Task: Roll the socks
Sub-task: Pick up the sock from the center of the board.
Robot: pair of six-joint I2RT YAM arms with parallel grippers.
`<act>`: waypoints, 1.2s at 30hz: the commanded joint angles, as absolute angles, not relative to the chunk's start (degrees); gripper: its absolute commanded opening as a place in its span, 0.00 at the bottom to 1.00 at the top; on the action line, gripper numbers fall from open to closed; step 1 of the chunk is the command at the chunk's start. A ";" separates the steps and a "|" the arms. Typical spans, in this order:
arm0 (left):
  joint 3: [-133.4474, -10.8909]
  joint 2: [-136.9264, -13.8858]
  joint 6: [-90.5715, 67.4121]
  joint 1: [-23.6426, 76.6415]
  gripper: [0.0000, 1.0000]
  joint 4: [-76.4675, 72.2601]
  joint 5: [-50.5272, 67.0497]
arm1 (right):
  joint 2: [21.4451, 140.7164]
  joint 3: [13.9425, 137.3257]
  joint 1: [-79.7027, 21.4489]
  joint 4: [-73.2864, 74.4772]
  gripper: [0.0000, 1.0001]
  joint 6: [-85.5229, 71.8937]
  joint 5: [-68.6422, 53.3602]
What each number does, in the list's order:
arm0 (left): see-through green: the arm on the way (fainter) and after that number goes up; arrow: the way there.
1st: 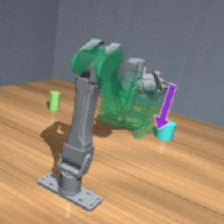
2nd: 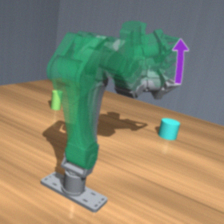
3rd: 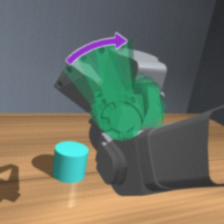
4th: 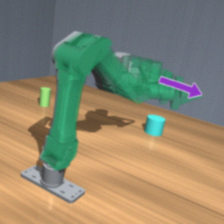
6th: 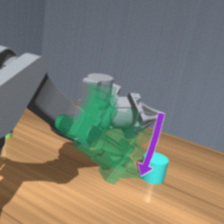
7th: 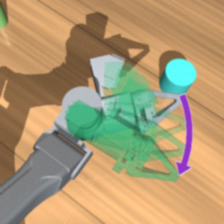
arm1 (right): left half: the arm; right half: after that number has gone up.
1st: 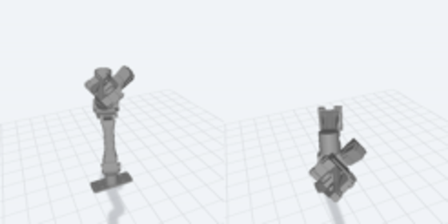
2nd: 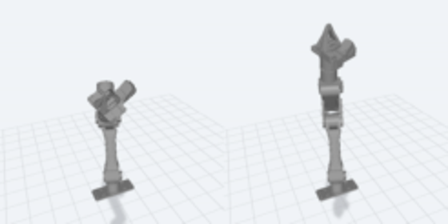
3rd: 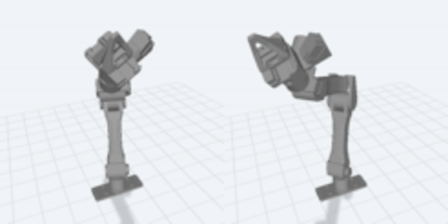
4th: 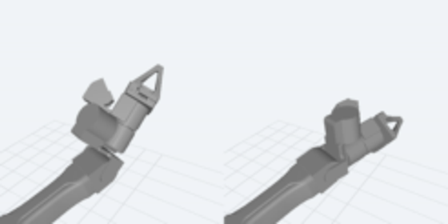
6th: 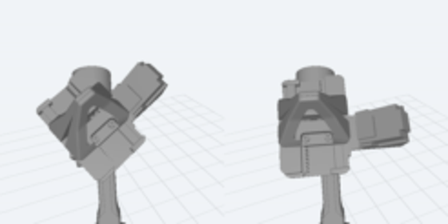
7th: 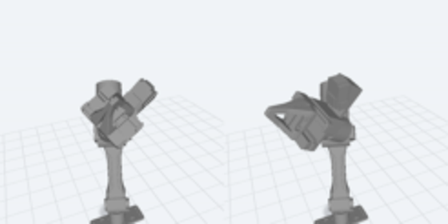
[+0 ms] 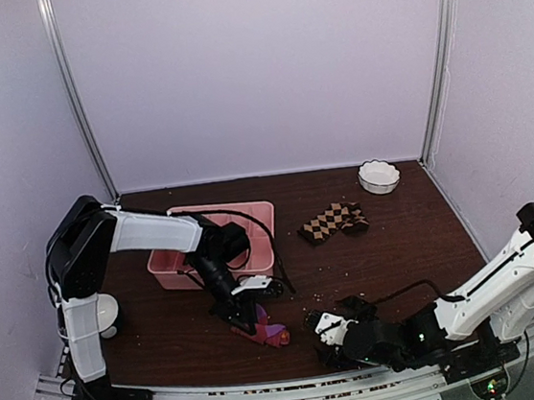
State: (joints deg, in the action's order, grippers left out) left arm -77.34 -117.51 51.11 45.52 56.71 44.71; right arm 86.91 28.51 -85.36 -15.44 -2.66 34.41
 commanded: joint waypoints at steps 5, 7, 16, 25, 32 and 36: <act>-80.77 -118.87 54.11 44.65 0.11 63.67 48.90 | 91.79 37.67 -89.47 -15.75 1.00 25.17 37.90; -81.34 -119.41 54.23 44.65 0.11 64.59 49.12 | 93.86 39.93 -89.32 -17.00 1.00 30.63 37.17; -82.69 -120.53 54.93 44.65 0.11 66.53 49.35 | 103.43 48.60 -87.18 -15.98 0.95 41.79 36.16; -83.77 -120.63 56.24 44.65 0.11 69.25 50.61 | 111.42 57.74 -84.76 -13.04 0.50 47.50 42.67; -85.97 -118.74 54.14 42.94 0.19 70.07 51.73 | 112.93 62.14 -84.35 -4.92 0.04 38.57 44.61; -88.85 -114.54 50.33 40.46 0.96 70.31 49.75 | 111.54 61.49 -83.85 -6.44 0.00 31.20 49.49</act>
